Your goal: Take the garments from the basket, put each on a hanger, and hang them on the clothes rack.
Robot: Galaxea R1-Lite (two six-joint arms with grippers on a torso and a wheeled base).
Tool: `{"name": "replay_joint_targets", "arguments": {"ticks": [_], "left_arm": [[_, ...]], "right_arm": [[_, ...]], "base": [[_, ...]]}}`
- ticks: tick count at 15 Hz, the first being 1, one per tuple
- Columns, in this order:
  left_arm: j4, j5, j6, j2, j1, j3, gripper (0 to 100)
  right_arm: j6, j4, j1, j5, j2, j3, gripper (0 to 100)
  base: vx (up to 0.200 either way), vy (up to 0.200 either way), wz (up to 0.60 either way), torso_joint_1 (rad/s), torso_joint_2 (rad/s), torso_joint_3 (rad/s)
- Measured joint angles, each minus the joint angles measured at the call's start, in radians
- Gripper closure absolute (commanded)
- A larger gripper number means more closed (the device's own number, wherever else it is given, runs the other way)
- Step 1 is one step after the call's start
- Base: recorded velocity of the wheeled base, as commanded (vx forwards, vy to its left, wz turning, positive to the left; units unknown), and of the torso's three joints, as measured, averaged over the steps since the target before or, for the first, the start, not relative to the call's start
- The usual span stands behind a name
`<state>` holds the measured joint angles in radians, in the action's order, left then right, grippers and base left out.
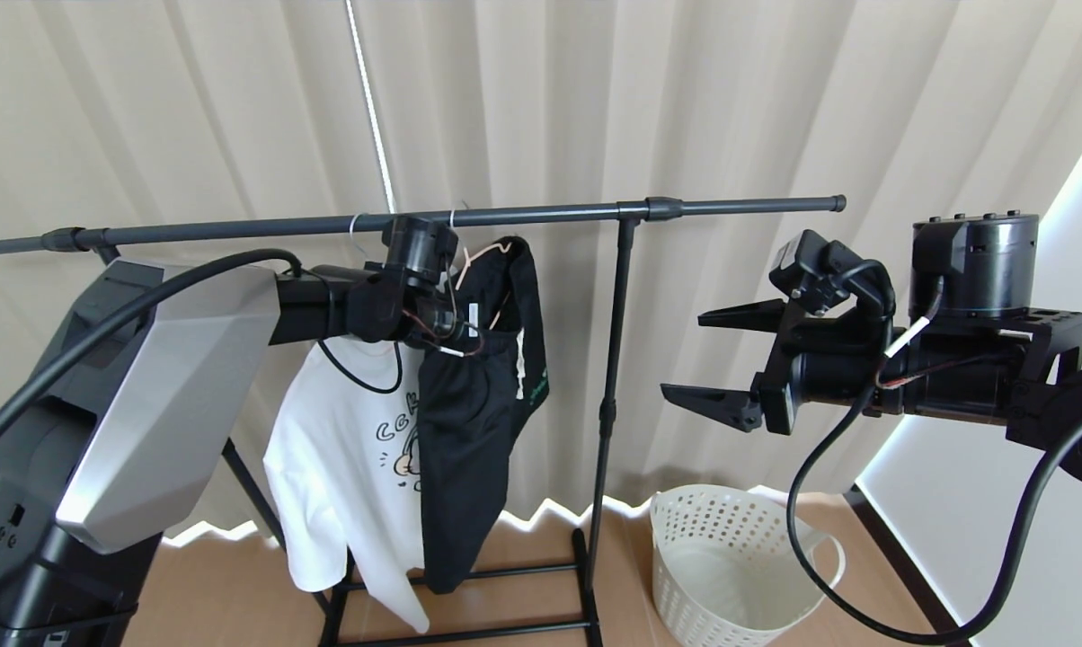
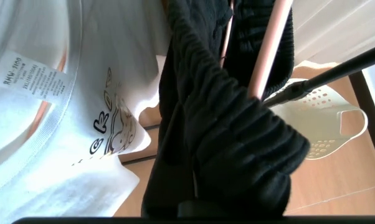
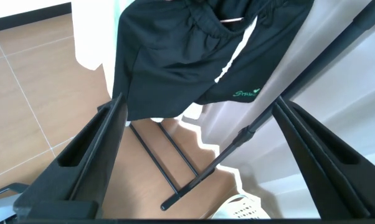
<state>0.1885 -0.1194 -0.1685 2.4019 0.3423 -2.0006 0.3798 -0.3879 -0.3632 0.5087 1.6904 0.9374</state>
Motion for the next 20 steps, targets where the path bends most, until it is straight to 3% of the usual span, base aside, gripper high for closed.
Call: {"name": "replay_joint_targets", "arguments": {"ticks": [6, 7, 11, 20], "left_arm": [[-0.01, 0.0, 0.0, 0.015, -0.001, 0.0, 100], [-0.01, 0.0, 0.0, 0.017, 0.0, 0.0, 0], [-0.034, 0.0, 0.0, 0.022, -0.001, 0.0, 0], [0.043, 0.001, 0.002, -0.094, -0.009, 0.048, 0]], "right_arm": [[0.0, 0.0, 0.0, 0.0, 0.0, 0.0, 0], [0.0, 0.0, 0.0, 0.0, 0.001, 0.0, 0], [0.0, -0.001, 0.0, 0.0, 0.007, 0.002, 0], [-0.001, -0.001, 0.0, 0.0, 0.006, 0.004, 0]], "base": [[0.0, 0.0, 0.0, 0.0, 0.0, 0.0], [0.0, 0.0, 0.0, 0.0, 0.0, 0.0], [0.0, 0.0, 0.0, 0.0, 0.0, 0.0], [0.0, 0.0, 0.0, 0.0, 0.0, 0.0]]}}
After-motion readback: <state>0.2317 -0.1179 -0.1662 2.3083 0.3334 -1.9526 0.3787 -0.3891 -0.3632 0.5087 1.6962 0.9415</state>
